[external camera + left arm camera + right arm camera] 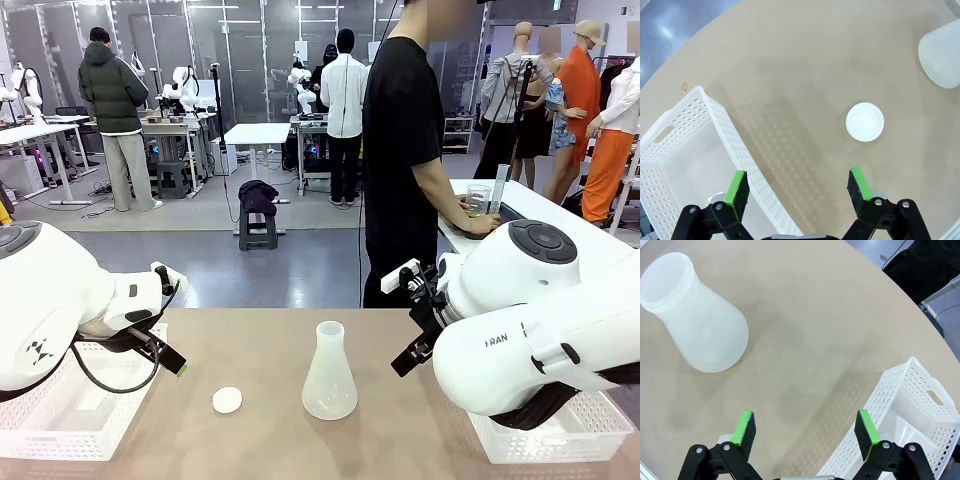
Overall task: Prepare the solutions needed for the experiment.
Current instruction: Pick up the Plastic Funnel and insert it into the Big flask.
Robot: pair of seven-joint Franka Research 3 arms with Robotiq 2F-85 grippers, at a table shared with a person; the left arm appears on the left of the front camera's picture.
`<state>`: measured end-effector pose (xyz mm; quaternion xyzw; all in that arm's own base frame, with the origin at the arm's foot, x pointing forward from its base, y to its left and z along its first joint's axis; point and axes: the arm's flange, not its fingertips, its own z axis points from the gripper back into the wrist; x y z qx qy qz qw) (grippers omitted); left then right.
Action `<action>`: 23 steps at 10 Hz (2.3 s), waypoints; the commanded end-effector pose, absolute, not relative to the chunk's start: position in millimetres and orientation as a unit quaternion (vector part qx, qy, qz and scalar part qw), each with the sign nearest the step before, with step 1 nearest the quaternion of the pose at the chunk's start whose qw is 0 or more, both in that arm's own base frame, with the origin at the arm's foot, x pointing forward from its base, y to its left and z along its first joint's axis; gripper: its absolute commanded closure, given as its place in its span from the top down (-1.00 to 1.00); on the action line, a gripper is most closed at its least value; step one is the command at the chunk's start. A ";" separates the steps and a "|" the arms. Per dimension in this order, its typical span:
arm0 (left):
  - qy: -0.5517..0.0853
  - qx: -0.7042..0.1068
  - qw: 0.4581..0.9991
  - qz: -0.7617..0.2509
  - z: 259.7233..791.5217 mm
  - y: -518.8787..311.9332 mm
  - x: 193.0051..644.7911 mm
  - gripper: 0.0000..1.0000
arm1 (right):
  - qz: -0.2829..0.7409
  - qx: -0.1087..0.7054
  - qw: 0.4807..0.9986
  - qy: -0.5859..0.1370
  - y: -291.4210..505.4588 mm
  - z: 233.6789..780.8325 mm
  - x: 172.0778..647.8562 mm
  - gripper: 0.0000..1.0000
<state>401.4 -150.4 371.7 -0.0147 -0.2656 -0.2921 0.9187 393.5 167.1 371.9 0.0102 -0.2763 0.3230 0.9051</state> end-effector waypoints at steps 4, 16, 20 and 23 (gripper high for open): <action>-0.266 -0.015 0.919 -0.292 371.7 -150.2 401.4 1.00 | 0.322 0.011 0.905 -0.276 167.0 371.9 393.5 1.00; -0.301 -0.035 0.912 -0.276 448.3 -144.6 350.4 1.00 | 0.221 -0.050 0.909 -0.349 180.5 459.7 334.2 1.00; -0.304 -0.244 0.896 -0.213 497.4 -119.3 329.9 1.00 | 0.111 0.147 0.912 -0.367 142.1 512.5 311.8 1.00; -0.306 -0.393 0.843 -0.201 500.9 -93.8 331.4 1.00 | 0.040 0.361 0.874 -0.323 103.6 521.2 310.3 1.00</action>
